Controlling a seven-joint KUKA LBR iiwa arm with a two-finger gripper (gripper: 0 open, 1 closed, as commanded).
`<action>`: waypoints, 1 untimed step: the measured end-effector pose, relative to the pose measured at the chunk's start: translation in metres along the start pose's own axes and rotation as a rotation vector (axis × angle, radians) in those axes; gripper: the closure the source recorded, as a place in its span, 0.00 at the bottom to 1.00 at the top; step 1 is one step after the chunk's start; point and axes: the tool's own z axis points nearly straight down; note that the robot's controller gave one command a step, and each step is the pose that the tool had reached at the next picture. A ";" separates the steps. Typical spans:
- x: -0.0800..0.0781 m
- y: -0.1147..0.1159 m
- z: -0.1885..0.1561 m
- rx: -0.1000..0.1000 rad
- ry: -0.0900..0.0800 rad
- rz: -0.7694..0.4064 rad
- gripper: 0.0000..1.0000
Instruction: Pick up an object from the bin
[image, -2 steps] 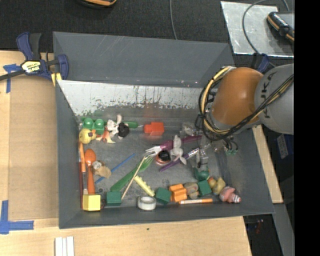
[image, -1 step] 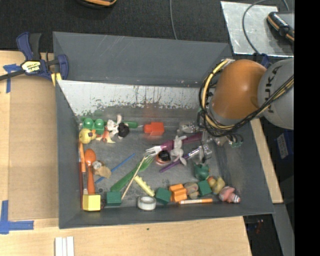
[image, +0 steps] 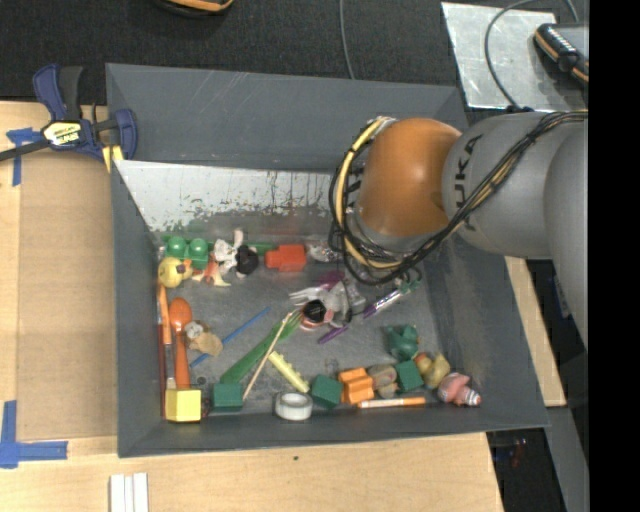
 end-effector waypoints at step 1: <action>0.106 -0.073 0.000 0.007 -0.002 -0.226 1.00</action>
Offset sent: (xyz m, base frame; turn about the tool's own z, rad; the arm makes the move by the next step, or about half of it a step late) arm 0.0000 0.0000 0.0000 0.0000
